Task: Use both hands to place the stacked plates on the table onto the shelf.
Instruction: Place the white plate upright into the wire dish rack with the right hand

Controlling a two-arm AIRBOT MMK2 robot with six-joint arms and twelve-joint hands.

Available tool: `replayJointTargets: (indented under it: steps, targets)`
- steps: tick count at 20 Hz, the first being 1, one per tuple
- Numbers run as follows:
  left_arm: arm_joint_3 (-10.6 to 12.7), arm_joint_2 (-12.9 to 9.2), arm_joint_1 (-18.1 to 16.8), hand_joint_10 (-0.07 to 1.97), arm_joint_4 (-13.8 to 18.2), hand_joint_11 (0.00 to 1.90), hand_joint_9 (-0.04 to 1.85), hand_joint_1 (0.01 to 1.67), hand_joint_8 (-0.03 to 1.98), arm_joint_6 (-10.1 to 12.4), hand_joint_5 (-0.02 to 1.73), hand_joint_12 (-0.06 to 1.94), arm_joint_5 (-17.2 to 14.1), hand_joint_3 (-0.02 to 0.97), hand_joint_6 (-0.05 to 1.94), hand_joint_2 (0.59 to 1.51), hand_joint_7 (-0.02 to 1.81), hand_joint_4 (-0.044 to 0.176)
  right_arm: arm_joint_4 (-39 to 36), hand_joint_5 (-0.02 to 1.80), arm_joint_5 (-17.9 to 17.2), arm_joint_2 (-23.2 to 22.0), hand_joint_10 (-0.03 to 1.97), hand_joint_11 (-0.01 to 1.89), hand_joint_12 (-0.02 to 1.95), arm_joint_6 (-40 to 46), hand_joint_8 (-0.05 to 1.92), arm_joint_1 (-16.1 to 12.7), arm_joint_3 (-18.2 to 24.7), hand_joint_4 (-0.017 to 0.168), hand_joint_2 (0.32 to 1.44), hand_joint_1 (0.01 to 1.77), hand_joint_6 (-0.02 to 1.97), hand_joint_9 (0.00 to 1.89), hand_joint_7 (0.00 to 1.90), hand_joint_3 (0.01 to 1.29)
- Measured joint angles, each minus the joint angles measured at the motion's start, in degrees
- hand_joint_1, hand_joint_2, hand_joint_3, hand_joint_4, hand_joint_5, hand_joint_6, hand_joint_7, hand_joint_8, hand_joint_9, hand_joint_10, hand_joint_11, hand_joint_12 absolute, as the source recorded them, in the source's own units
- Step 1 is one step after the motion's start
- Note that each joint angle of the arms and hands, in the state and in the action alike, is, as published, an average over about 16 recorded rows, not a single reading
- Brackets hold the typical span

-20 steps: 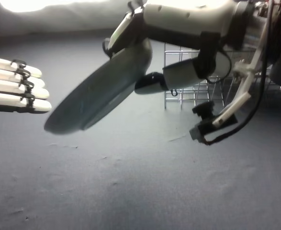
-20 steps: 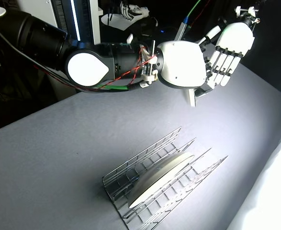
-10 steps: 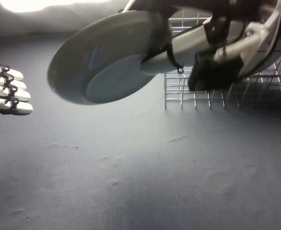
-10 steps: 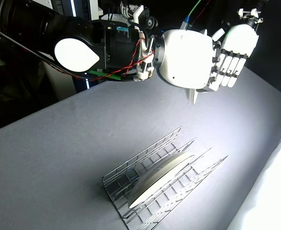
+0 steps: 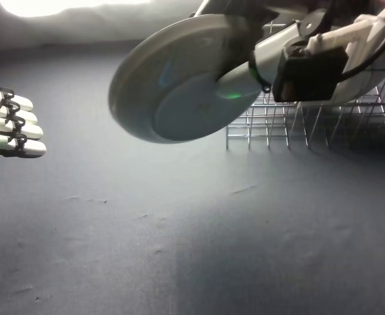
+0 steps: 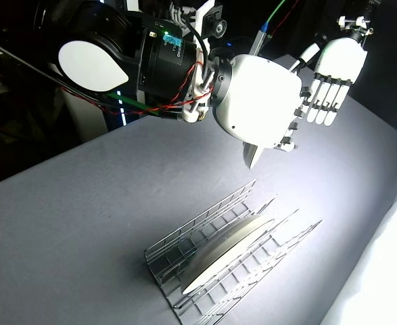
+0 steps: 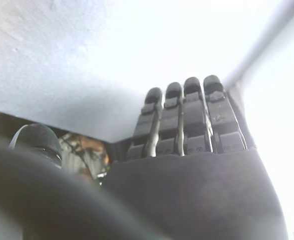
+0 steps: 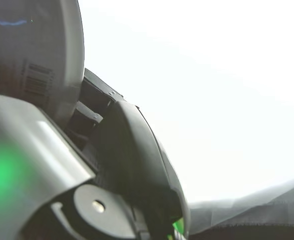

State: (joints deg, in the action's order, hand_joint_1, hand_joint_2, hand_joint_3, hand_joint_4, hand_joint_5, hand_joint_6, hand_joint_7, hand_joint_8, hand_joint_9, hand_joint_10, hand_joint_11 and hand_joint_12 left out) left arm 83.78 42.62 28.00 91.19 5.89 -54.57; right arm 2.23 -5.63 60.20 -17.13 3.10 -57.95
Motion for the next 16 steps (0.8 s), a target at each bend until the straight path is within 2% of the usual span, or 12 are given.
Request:
replayJointTargets:
  steps: [12,16]
  targets:
    - [-0.1,0.0,-0.2,0.01,0.1,0.01,0.02,0.02,0.01,0.1,0.02,0.01,-0.2,0.003,0.01,1.123,0.02,0.004,0.9,0.96,5.2,-3.1,1.09,0.68,1.1,0.3,0.67,-2.9,-2.1,-0.007,1.01,1.34,0.91,0.92,1.07,0.02]
    - [-0.1,0.0,-0.4,0.01,0.3,0.01,0.02,0.02,0.01,0.3,0.02,0.01,-0.2,0.003,0.01,1.128,0.02,0.004,0.6,0.97,6.8,-4.8,0.93,0.68,1.08,0.4,0.68,-3.0,-2.2,-0.001,1.01,1.34,0.89,0.94,1.07,0.01]
